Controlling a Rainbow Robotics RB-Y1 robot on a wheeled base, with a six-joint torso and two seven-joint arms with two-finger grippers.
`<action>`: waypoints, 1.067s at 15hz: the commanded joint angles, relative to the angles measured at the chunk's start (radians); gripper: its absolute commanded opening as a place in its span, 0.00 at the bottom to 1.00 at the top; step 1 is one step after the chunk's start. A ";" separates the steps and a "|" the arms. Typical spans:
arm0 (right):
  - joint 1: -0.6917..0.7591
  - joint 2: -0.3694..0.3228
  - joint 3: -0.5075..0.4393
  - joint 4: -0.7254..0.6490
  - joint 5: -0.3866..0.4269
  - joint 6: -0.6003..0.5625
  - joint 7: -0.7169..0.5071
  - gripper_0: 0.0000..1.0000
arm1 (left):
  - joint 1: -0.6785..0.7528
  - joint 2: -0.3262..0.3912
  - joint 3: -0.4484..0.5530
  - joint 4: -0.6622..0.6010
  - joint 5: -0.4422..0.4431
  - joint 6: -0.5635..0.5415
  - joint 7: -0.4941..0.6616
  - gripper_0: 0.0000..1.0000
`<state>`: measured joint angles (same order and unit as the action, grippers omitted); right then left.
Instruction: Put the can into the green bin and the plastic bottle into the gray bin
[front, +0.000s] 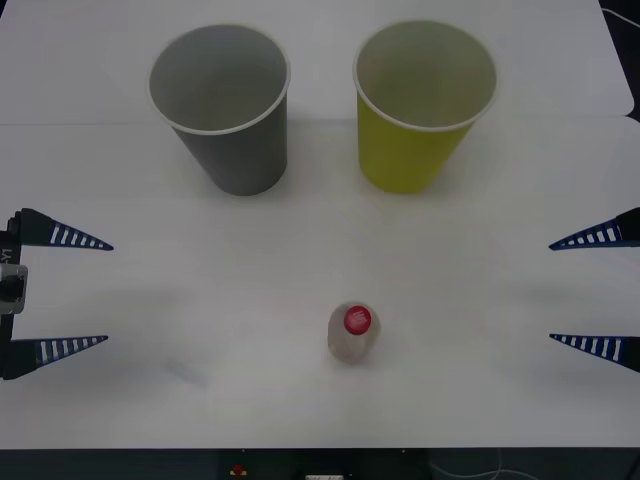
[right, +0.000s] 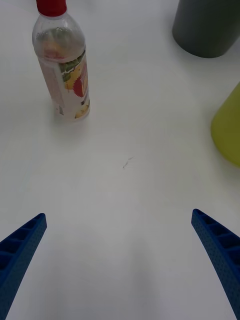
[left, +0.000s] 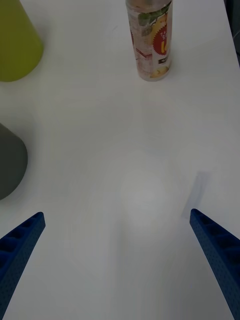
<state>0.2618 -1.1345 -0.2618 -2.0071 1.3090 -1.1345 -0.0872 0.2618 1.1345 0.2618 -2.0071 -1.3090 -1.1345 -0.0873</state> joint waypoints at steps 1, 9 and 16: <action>0.000 0.000 0.000 0.000 0.000 0.000 0.000 1.00 | 0.000 0.000 0.000 0.000 0.000 0.000 0.000 1.00; -0.001 0.019 -0.028 -0.013 -0.008 -0.028 0.001 1.00 | 0.000 0.000 0.000 0.000 0.000 0.000 0.000 1.00; -0.012 0.061 0.046 0.039 -0.027 -0.025 0.052 1.00 | 0.000 0.000 0.000 0.000 0.000 0.000 0.000 1.00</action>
<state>0.2552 -1.0792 -0.2277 -1.9761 1.2838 -1.1599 -0.0446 0.2618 1.1345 0.2618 -2.0071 -1.3090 -1.1345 -0.0873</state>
